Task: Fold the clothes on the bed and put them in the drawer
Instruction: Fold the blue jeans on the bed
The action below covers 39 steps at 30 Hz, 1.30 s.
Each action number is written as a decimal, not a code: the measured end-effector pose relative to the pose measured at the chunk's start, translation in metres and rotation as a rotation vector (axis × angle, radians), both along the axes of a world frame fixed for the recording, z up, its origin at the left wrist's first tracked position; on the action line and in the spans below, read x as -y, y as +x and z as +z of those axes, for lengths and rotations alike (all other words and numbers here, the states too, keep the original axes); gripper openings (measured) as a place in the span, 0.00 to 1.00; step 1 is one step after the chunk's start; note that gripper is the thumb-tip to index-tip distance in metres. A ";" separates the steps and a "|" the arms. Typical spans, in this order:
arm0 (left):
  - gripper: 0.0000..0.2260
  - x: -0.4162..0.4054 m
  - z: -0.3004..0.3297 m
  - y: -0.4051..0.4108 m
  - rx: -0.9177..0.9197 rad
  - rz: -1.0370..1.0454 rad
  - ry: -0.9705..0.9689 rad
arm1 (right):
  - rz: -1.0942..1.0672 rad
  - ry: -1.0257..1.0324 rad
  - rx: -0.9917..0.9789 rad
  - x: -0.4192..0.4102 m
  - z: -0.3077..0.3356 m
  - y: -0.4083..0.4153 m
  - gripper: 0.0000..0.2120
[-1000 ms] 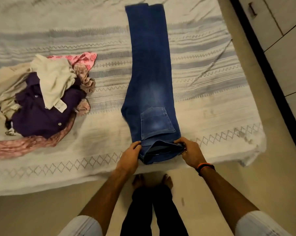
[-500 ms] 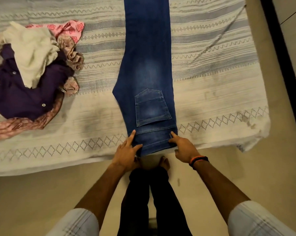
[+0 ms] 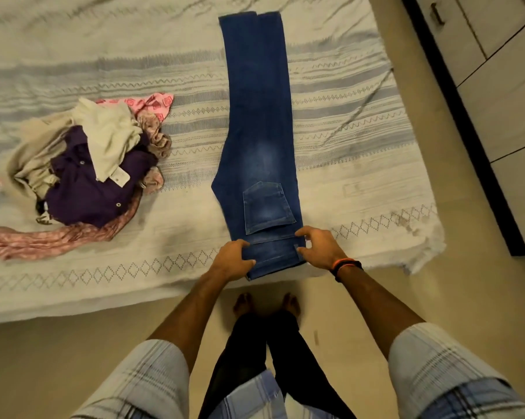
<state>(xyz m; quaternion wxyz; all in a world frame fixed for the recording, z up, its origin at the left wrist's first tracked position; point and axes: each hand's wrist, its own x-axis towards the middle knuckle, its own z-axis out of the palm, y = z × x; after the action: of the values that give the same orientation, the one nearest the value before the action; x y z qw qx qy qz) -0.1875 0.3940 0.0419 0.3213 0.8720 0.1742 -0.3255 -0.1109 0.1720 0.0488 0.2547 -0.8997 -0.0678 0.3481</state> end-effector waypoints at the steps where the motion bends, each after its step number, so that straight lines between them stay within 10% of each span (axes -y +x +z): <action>1: 0.25 0.000 0.009 0.002 0.009 0.008 -0.009 | -0.013 0.008 0.015 -0.001 0.009 0.001 0.20; 17: 0.22 -0.019 0.061 0.067 0.133 0.143 -0.077 | -0.116 0.110 0.108 -0.035 0.064 0.052 0.21; 39: 0.19 -0.077 0.031 0.337 0.160 0.472 -0.120 | -0.094 0.179 0.044 -0.094 0.017 0.333 0.20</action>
<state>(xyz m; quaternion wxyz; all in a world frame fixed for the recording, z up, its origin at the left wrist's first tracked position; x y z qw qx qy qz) 0.1494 0.4710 0.0727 0.4522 0.8097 0.3273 -0.1813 0.2222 0.2657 0.0658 0.3487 -0.8829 -0.0620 0.3083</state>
